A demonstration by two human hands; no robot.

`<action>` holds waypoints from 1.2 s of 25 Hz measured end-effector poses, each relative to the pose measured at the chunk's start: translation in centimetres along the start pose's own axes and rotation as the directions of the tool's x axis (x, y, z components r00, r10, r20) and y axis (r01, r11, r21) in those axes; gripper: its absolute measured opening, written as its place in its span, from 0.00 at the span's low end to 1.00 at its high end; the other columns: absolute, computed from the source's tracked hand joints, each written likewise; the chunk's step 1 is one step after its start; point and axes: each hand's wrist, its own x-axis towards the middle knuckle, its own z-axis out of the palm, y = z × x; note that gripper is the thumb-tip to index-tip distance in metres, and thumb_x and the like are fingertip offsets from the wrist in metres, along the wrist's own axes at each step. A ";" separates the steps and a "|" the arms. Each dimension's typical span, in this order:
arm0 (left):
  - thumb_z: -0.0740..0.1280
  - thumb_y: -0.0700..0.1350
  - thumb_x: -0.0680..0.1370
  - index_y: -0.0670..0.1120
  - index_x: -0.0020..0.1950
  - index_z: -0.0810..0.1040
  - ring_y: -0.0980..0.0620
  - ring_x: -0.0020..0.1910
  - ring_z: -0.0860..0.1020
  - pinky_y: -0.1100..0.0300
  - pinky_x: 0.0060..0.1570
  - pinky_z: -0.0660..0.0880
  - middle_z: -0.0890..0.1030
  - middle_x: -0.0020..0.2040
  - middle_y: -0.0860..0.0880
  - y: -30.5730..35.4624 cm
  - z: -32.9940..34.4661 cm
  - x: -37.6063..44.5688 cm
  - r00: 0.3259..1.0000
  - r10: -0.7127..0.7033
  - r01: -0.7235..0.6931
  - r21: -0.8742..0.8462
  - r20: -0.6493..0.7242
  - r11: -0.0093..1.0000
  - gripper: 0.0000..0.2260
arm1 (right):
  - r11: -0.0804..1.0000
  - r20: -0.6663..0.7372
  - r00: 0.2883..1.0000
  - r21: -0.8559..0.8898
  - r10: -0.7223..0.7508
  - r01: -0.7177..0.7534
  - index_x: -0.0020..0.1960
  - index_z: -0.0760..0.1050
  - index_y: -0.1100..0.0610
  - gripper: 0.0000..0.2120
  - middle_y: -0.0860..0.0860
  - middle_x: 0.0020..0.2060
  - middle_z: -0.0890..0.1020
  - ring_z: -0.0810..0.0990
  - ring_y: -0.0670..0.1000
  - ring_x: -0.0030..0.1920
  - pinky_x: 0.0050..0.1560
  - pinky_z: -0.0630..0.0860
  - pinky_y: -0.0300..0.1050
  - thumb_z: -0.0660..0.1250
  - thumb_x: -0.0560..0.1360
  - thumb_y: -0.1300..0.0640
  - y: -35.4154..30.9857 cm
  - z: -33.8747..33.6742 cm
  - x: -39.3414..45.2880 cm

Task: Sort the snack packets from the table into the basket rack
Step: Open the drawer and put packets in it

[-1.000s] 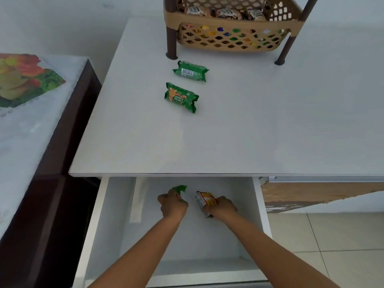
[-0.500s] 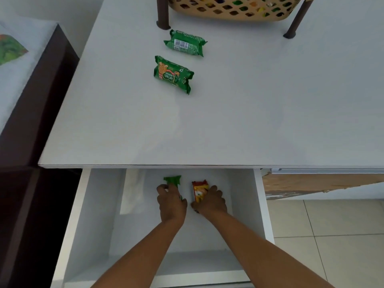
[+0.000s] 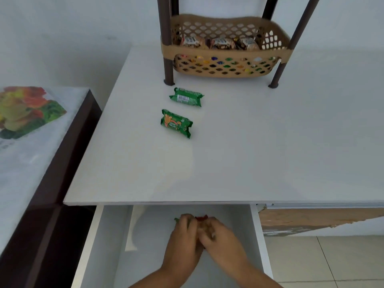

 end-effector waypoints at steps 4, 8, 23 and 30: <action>0.64 0.43 0.72 0.48 0.46 0.69 0.57 0.44 0.72 0.71 0.42 0.71 0.69 0.49 0.54 2.6 -5.0 1.1 0.903 0.389 -0.408 -0.079 -0.181 0.910 0.06 | 0.939 -0.035 0.962 0.213 -0.270 0.271 0.39 0.71 0.42 0.06 0.42 0.26 0.76 0.72 0.40 0.26 0.30 0.66 0.27 0.66 0.72 0.51 -3.5 -6.2 -4.1; 0.67 0.42 0.72 0.46 0.53 0.70 0.57 0.53 0.70 0.73 0.55 0.65 0.69 0.55 0.51 2.1 -9.4 7.1 0.871 0.253 -0.264 0.034 -0.421 0.964 0.12 | 0.897 -0.278 0.860 -0.016 -0.429 0.442 0.44 0.72 0.42 0.02 0.40 0.40 0.79 0.79 0.41 0.45 0.48 0.72 0.29 0.63 0.74 0.50 -5.7 -9.7 0.2; 0.68 0.64 0.67 0.46 0.75 0.53 0.47 0.73 0.60 0.46 0.70 0.60 0.60 0.74 0.43 -1.5 -11.4 20.2 0.884 -0.129 0.180 0.073 -0.450 0.981 0.44 | 0.922 -0.508 0.770 -0.229 -0.387 0.312 0.70 0.60 0.56 0.24 0.56 0.72 0.59 0.58 0.55 0.73 0.66 0.67 0.51 0.62 0.76 0.57 -11.7 -9.0 18.7; 0.63 0.64 0.71 0.59 0.72 0.58 0.44 0.73 0.59 0.45 0.70 0.56 0.57 0.75 0.41 -1.9 -11.1 20.5 0.904 -0.051 0.138 0.176 -0.425 0.975 0.32 | 0.726 -0.316 0.772 -0.638 -0.551 0.256 0.75 0.53 0.47 0.26 0.56 0.75 0.55 0.49 0.58 0.75 0.73 0.49 0.62 0.57 0.79 0.53 -14.6 -10.1 24.9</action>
